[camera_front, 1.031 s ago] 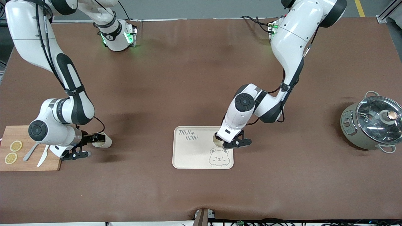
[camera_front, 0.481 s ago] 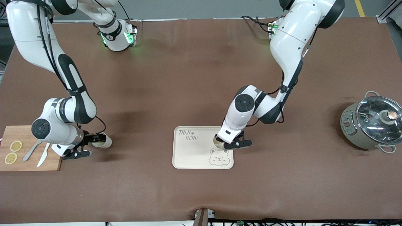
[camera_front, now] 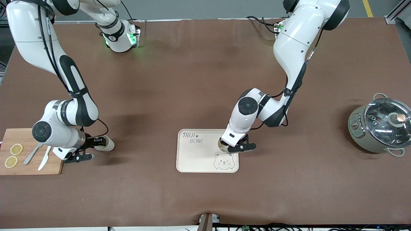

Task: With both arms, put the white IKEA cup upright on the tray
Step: 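Lower the cup onto the tray while the right gripper grasps the other cup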

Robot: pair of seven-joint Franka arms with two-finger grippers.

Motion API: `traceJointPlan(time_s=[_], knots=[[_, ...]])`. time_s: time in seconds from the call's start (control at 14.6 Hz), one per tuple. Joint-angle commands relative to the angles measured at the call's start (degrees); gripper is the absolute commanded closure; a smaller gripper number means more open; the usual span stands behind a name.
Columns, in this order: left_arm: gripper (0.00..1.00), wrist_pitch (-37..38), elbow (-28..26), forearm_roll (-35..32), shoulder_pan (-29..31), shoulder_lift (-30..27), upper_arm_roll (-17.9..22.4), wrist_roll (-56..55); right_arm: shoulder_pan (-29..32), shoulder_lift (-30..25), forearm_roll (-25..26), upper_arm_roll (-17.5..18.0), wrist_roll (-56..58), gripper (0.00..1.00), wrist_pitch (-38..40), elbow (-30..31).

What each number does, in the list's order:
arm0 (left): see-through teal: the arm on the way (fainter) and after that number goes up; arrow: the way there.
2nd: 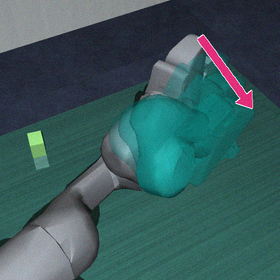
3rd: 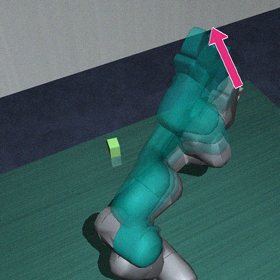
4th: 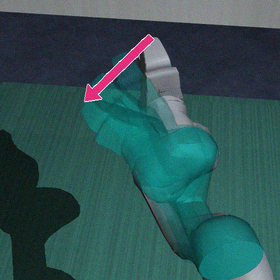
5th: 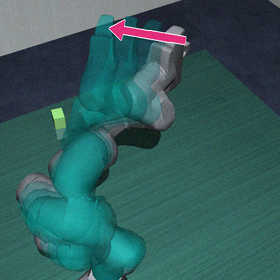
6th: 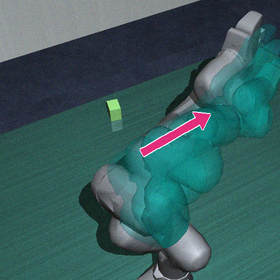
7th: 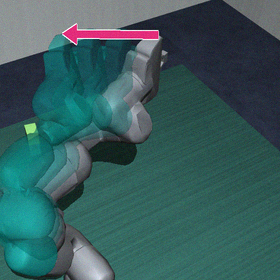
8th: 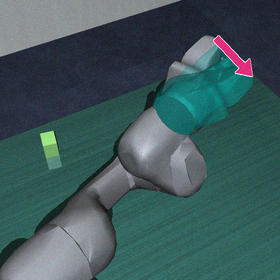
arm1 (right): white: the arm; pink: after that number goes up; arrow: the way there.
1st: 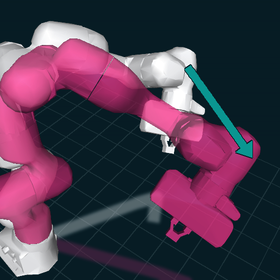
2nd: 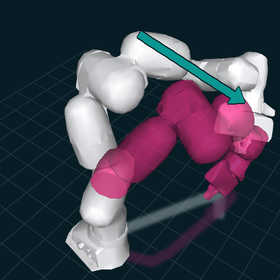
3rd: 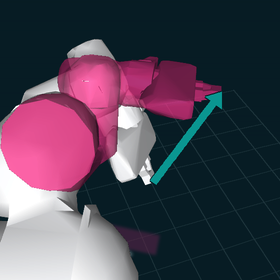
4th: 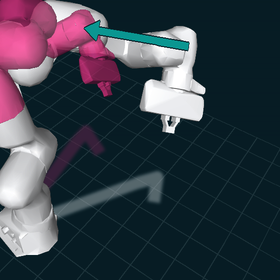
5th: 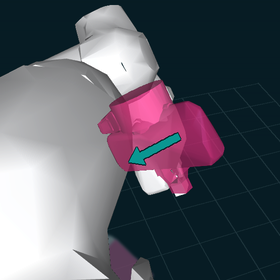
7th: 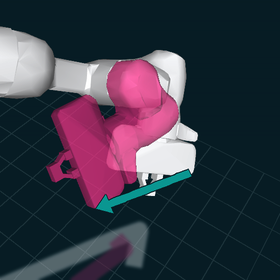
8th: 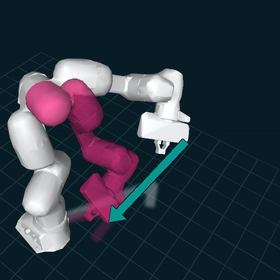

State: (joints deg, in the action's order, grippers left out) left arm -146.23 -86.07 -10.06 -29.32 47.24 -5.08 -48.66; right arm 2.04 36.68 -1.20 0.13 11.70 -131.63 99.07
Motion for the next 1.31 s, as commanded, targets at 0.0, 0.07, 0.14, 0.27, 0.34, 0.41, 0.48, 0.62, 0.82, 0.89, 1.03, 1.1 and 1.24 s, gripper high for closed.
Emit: traceJointPlan(time_s=[0.0,0.07,0.14,0.27,0.34,0.41,0.48,0.62,0.82,0.89,1.03,1.1,1.24], knots=[[1.00,-0.5,0.8,-2.0,-1.6,1.1,1.7,-1.5,0.1,-0.4,0.1,0.1,0.7,0.86,-0.4,0.7],[1.00,-0.5,0.9,-1.9,-1.6,1.1,1.7,-1.4,0.1,-0.5,0.2,0.1,0.7,0.94,-0.4,0.7],[0.85,-0.5,1.0,-1.9,-1.5,1.1,1.7,-1.3,0.1,-0.5,0.2,0.2,0.7,0.99,-0.2,0.7],[0.47,-0.5,1.1,-1.5,-1.5,1.1,1.7,-1.9,0.0,-0.6,0.2,0.2,1.0,1.00,0.1,0.7],[0.29,-0.2,1.2,-1.8,-1.6,1.0,1.7,-2.8,0.1,-0.8,0.1,0.3,2.1,1.00,0.1,0.7],[0.00,0.0,1.3,-1.8,-1.8,1.1,1.8,-3.0,0.2,-1.0,0.1,0.3,3.0,1.00,0.4,0.7],[0.00,0.2,1.3,-1.8,-2.0,0.8,1.9,-3.0,0.5,-1.4,0.1,0.3,3.5,1.00,1.4,0.6],[0.00,3.2,2.3,-1.8,-1.9,0.3,1.9,-2.7,1.2,-2.5,0.1,0.3,5.1,1.00,2.6,-0.2],[0.00,12.0,7.1,-1.5,-1.7,0.3,1.7,-2.4,2.2,-2.7,0.1,0.3,5.3,1.00,2.4,-1.9],[0.00,13.6,8.0,-1.5,-1.7,0.2,1.7,-2.4,2.2,-2.8,0.1,0.3,5.3,1.00,2.4,-2.1],[0.00,15.6,8.5,-1.5,-1.7,-0.1,1.7,-2.4,2.2,-3.0,0.1,0.3,5.3,1.00,2.4,-3.3],[0.00,16.8,8.5,-1.4,-1.7,-0.6,1.7,-2.3,2.4,-3.0,0.1,0.3,5.4,1.00,2.4,-3.9],[0.00,19.4,8.5,-1.4,-1.7,-1.1,1.4,-2.3,2.4,-3.0,0.1,0.3,5.3,1.00,2.6,-5.1]])
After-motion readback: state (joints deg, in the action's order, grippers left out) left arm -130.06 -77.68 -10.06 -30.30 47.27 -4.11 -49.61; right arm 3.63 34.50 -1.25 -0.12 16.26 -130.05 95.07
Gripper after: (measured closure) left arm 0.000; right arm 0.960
